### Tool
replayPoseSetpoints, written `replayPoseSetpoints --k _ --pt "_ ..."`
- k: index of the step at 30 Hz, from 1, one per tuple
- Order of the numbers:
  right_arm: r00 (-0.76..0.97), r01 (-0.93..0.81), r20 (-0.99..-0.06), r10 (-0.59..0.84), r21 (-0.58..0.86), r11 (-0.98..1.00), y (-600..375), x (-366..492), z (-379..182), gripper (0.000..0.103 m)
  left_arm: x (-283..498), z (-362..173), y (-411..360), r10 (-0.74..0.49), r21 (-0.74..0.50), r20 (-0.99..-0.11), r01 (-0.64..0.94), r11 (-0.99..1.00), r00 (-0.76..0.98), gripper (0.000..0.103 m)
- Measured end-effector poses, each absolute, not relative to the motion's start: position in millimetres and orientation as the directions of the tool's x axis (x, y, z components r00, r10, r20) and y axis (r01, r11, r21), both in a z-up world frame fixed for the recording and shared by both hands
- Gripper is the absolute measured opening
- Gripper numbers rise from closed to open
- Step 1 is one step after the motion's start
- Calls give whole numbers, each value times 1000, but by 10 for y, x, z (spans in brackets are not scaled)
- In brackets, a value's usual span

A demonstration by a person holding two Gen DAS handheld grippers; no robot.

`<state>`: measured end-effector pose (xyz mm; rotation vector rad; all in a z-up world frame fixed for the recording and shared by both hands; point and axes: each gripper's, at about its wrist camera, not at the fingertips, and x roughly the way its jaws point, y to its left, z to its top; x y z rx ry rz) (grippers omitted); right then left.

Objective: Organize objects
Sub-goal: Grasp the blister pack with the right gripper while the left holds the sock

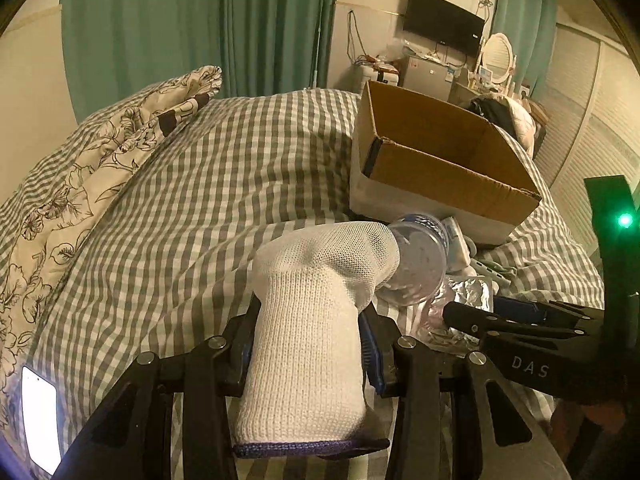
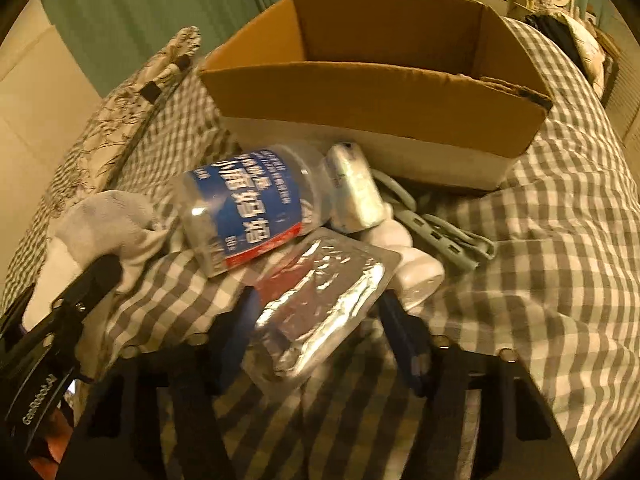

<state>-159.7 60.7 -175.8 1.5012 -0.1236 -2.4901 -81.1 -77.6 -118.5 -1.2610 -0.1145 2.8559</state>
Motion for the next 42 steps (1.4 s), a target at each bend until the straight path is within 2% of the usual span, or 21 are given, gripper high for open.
replayPoseSetpoints --k 1,2,3,5,9,16,30,42 --pt "-455 155 -859 -235 184 -971 593 -1577 -1747 53 -803 -1180 -775 46 -74 -738 14 -997 -674 43" --pt "-467 161 -852 -236 181 -970 585 -1552 -1724 41 -788 -1176 -769 44 -73 -738 15 -997 -673 43" --pt "-476 164 -846 -240 183 -969 592 -1531 -1696 41 -772 -1171 -765 43 -72 -739 16 -997 -673 43" --pt "-500 167 -831 -244 184 -969 611 -1484 -1619 30 -739 -1159 -750 41 -70 -740 16 -997 -671 43" --pt "-539 186 -806 -247 171 -967 629 -1381 -1470 24 -659 -1094 -752 46 -87 -738 28 -996 -673 43" --pt "-589 214 -762 -268 173 -961 720 -1147 -1203 7 -480 -872 -675 49 -93 -715 26 -995 -698 43" --pt "-722 217 -653 -229 101 -971 1082 -725 -515 7 -351 -396 -302 86 -115 -652 -13 -993 -753 43" --pt "-822 241 -527 -213 16 -970 1294 -865 252 7 -770 147 -16 88 -76 -579 -54 -996 -811 43"
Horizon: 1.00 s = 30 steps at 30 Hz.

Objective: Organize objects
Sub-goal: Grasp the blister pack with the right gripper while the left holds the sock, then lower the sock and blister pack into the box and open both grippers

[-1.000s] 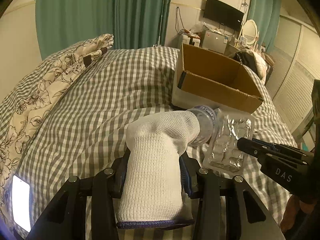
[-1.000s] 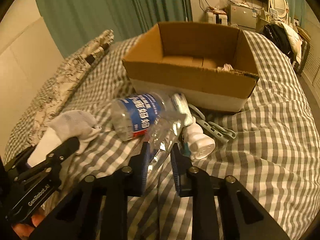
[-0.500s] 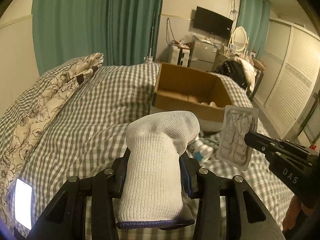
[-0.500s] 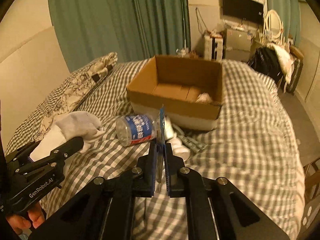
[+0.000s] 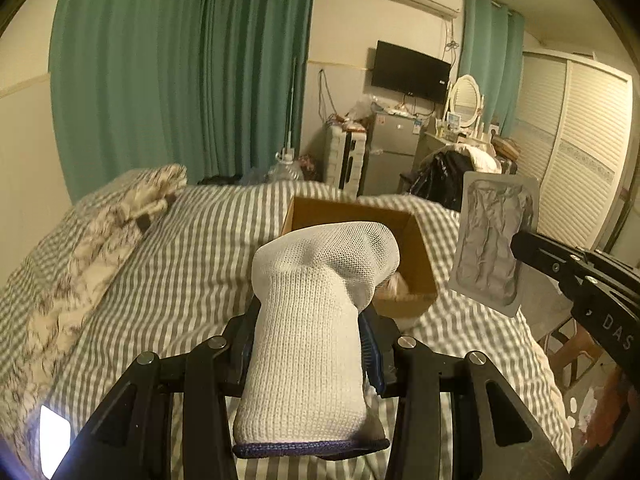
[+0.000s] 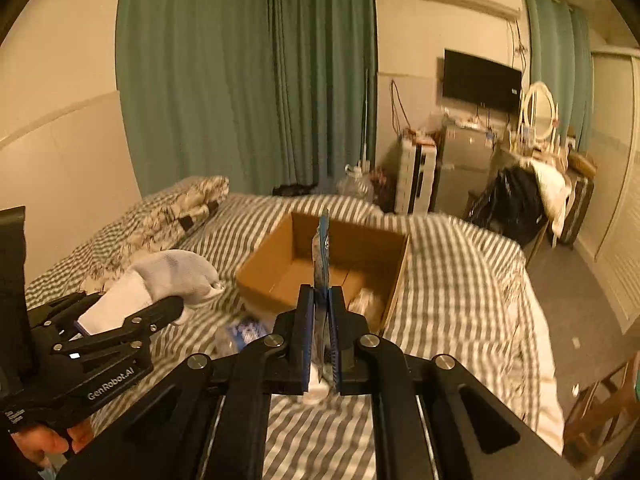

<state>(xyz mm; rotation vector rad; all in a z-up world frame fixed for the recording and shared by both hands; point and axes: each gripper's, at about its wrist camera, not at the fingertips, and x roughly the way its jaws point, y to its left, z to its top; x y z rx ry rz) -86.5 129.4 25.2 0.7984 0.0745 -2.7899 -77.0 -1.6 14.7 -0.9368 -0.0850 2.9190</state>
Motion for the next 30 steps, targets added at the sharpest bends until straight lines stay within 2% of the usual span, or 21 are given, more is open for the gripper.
replayPoseSetpoints --k 8,16,24,30 --pt "-849 266 -479 -224 -21 -964 1354 -1198 559 7 -1303 344 185 98 -43 -546 -88 -995 -832 43" --pt "-854 270 -471 -219 -43 -962 1399 -1723 633 7 -1920 255 310 111 -50 -552 -100 -994 -827 43" --pt "-826 266 -519 -218 -19 -964 1518 -2375 418 7 -2490 -56 331 134 -78 -593 -109 -991 -794 43" --pt "-757 296 -606 -245 16 -955 1477 -2810 -87 7 -2789 -508 310 142 -97 -661 -104 -990 -737 43"
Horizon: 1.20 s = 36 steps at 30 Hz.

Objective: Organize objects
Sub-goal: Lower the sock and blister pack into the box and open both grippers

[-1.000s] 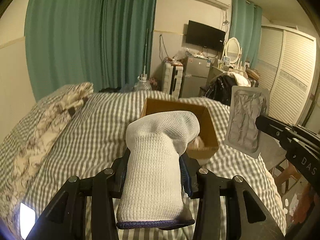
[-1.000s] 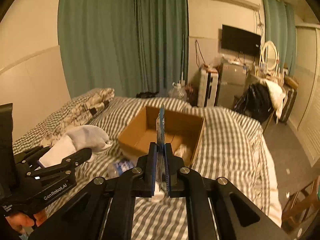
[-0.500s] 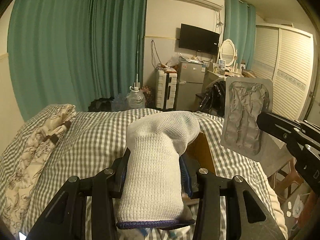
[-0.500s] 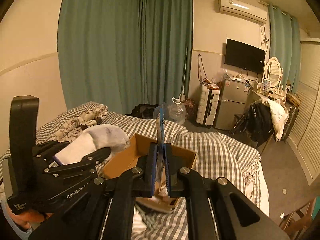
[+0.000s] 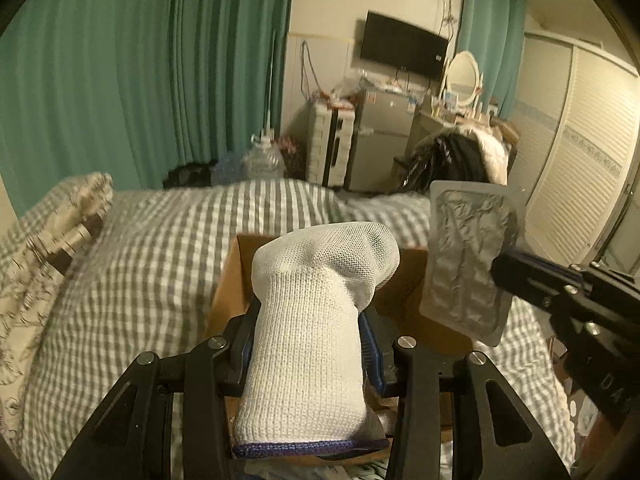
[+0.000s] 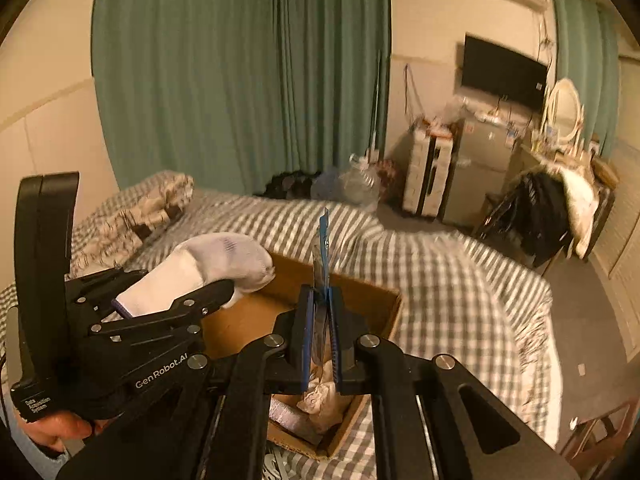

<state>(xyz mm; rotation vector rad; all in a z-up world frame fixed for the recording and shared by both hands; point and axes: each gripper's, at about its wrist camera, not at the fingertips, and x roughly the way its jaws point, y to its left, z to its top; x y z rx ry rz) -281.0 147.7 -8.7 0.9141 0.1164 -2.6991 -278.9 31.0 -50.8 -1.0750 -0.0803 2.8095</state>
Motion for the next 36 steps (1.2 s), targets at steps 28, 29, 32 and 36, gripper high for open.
replayPoseSetpoints --k 28,29,32,36 --pt "-809 196 -568 -154 -13 -981 1736 -2132 321 63 -1920 79 140 77 -26 -616 -77 -997 -784 102" --pt "-813 193 -562 -151 -15 -981 1742 -2029 361 64 -1852 98 121 74 -20 -610 -78 -997 -789 103" --pt "-820 196 -553 -149 -26 -980 1717 -1763 413 67 -1643 67 42 65 -8 -600 -75 -997 -797 103" --pt "-824 196 -548 -142 -42 -980 1661 -1429 303 70 -1411 -161 -98 53 -12 -608 -57 -998 -793 103"
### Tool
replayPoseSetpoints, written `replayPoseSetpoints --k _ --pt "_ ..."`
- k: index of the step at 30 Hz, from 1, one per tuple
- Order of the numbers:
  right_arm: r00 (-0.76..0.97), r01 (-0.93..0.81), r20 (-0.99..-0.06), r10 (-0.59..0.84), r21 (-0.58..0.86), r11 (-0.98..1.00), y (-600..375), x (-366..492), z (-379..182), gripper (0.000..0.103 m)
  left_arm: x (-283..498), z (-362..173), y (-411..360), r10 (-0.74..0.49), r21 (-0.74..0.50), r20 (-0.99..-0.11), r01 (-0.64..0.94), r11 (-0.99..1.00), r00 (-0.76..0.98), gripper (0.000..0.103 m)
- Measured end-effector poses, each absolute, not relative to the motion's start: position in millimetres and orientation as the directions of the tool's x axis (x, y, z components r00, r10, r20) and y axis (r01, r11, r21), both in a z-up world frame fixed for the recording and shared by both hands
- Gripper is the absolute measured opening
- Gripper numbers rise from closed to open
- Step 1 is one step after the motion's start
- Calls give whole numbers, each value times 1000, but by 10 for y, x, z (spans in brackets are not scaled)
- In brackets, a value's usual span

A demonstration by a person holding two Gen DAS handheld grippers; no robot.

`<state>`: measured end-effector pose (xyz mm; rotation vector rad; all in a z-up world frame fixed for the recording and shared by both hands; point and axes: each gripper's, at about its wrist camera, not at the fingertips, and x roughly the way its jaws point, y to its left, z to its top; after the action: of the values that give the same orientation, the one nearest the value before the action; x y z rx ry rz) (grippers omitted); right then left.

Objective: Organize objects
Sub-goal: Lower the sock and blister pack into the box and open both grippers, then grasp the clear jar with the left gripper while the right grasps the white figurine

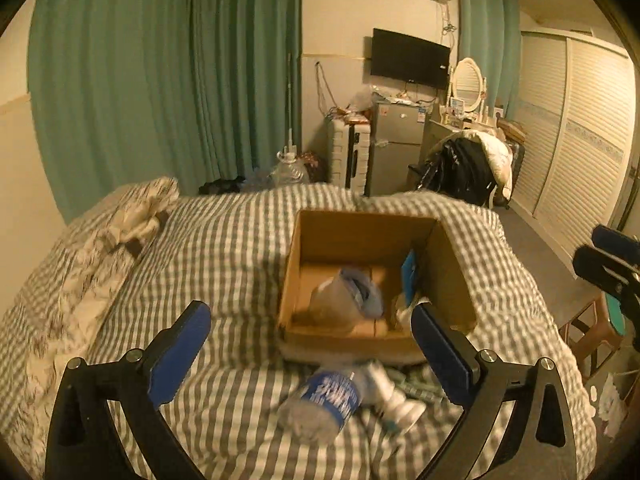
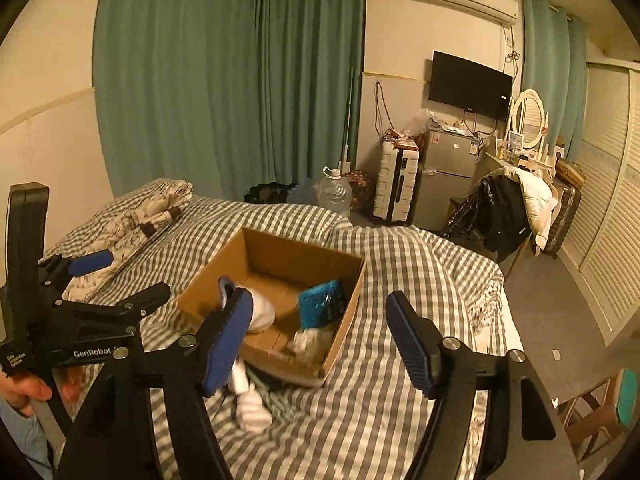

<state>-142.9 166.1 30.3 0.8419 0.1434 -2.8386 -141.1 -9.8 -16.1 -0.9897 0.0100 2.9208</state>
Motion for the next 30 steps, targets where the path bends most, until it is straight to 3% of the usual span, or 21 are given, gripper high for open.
replayPoseSetpoints --k 10,14,30 --pt "-709 224 -684 -172 13 -975 1456 -1205 -752 70 -1175 -937 -184 92 -74 -673 -57 -996 -734 103" --pt "-668 185 -735 -115 -15 -983 1432 -1354 -1076 70 -1204 -1177 -175 62 -39 -710 -48 -998 -702 103" --pt "-598 228 -783 -171 38 -973 1367 -1464 -1442 70 -1733 -1527 -86 36 10 -817 -77 -997 -575 103"
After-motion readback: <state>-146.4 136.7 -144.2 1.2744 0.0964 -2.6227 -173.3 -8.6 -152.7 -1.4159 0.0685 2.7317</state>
